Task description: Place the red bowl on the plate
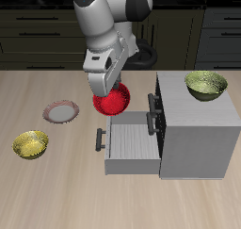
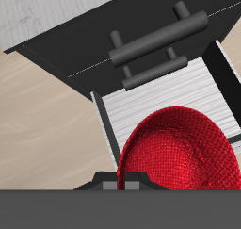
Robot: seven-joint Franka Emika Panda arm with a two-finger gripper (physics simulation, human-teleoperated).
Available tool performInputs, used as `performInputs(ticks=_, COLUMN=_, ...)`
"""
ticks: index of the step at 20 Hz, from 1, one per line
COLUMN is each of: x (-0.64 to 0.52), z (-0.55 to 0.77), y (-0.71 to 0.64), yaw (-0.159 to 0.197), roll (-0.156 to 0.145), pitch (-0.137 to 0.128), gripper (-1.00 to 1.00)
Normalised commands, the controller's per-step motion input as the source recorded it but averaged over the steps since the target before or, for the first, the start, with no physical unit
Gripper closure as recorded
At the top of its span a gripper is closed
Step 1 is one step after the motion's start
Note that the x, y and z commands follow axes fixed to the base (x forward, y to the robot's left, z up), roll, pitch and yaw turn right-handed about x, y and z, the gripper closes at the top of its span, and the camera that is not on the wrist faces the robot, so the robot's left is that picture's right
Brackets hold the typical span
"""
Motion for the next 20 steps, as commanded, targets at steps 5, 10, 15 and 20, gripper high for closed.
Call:
performInputs(ticks=5, x=-0.1, z=0.21, y=-0.25, yaw=-0.189, roll=-0.059, pitch=-0.03, gripper=1.0)
performInputs(ticks=10, x=-0.2, z=0.28, y=-0.32, yaw=-0.323, roll=-0.073, pitch=-0.013, gripper=1.0)
performInputs(ticks=15, x=-0.15, z=0.19, y=-0.2, yaw=-0.277, roll=-0.053, pitch=-0.023, gripper=1.0)
performInputs(ticks=20, x=-0.16, z=0.2, y=-0.2, yaw=-0.239, roll=-0.055, pitch=-0.045, gripper=1.0)
